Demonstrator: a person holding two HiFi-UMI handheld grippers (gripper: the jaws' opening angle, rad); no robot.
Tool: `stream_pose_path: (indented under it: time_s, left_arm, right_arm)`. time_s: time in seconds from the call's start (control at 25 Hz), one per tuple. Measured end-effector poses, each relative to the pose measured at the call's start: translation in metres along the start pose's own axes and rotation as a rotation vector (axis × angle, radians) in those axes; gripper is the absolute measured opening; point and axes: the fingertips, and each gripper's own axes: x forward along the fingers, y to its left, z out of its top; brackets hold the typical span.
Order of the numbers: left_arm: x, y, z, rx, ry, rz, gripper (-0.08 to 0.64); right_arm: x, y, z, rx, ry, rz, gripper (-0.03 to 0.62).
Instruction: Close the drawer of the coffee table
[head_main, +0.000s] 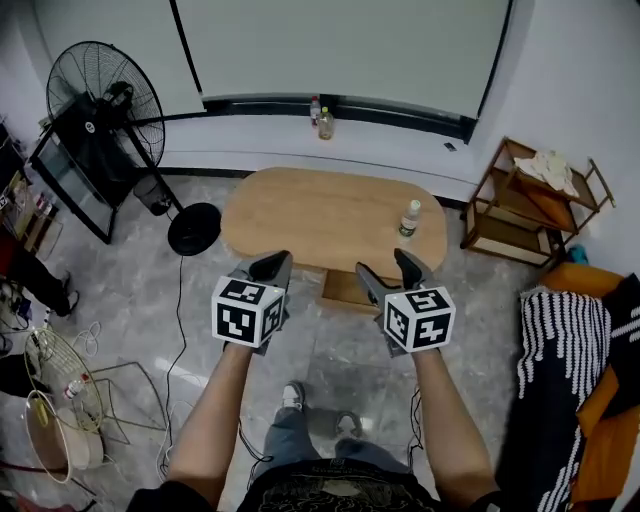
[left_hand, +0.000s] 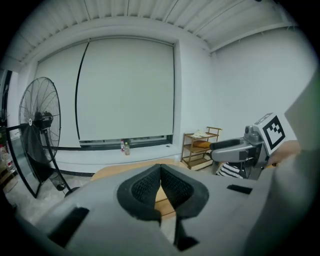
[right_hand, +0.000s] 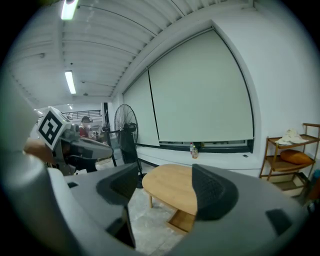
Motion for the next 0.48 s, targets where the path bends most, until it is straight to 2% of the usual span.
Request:
stream_pose_path:
  time_s: [0.2,0.48]
  left_arm:
    - [0.032,0.019,0.004,0.026,0.000,-0.094,0.002]
    - [0.072,0.039,0.008,0.059,0.016,-0.246,0.002]
  right_arm:
    - [0.023,-0.003,0.003,0.018,-0.008,-0.082,0.324]
    - [0.044,-0.010,0.004,0.101,-0.017,-0.221,0.324]
